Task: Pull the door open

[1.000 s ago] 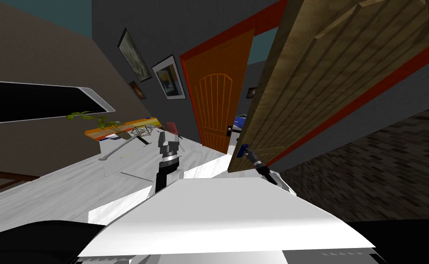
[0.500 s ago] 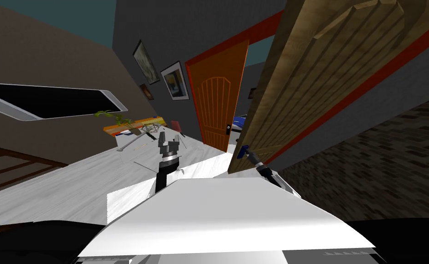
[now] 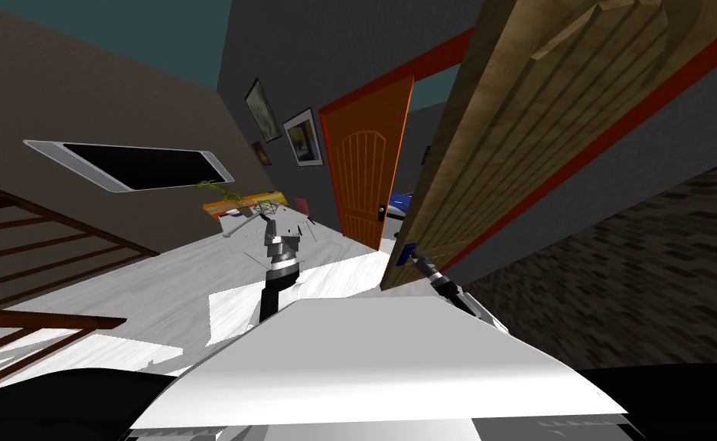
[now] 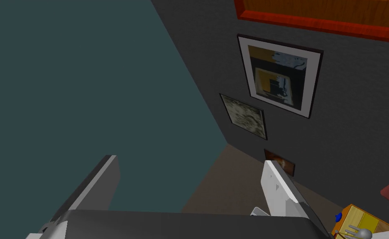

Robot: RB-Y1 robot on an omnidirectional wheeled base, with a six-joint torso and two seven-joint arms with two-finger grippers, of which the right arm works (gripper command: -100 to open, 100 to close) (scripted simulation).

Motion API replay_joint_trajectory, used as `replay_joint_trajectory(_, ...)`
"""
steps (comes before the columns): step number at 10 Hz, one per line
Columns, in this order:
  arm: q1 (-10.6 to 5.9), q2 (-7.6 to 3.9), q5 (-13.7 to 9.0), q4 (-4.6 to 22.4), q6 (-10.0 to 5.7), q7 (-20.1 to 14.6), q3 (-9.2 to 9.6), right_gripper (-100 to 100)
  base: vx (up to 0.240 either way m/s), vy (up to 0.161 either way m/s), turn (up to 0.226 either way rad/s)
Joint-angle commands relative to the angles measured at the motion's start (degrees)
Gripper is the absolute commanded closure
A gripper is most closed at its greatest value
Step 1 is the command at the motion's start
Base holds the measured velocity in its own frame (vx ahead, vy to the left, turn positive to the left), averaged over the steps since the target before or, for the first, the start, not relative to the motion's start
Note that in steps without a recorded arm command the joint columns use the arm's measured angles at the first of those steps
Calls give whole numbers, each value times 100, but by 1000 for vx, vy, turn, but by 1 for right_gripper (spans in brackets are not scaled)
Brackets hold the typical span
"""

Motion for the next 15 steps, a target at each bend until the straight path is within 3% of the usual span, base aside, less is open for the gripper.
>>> replay_joint_trajectory(1, 6, -68, 7, 59, -132, -53, -9, 100, -196, -87, 117)
replay_joint_trajectory(3, 14, -135, 19, 114, -258, -105, -6, 100, -197, -97, 108)
replay_joint_trajectory(4, 3, -109, 19, 103, -207, -82, 1, 100, -83, -38, 18)
replay_joint_trajectory(5, 59, -188, 49, 150, -412, -126, 36, 100, -86, -43, -9)
replay_joint_trajectory(15, 302, -598, 180, 340, -1456, -337, 177, 100, -92, -76, -7)
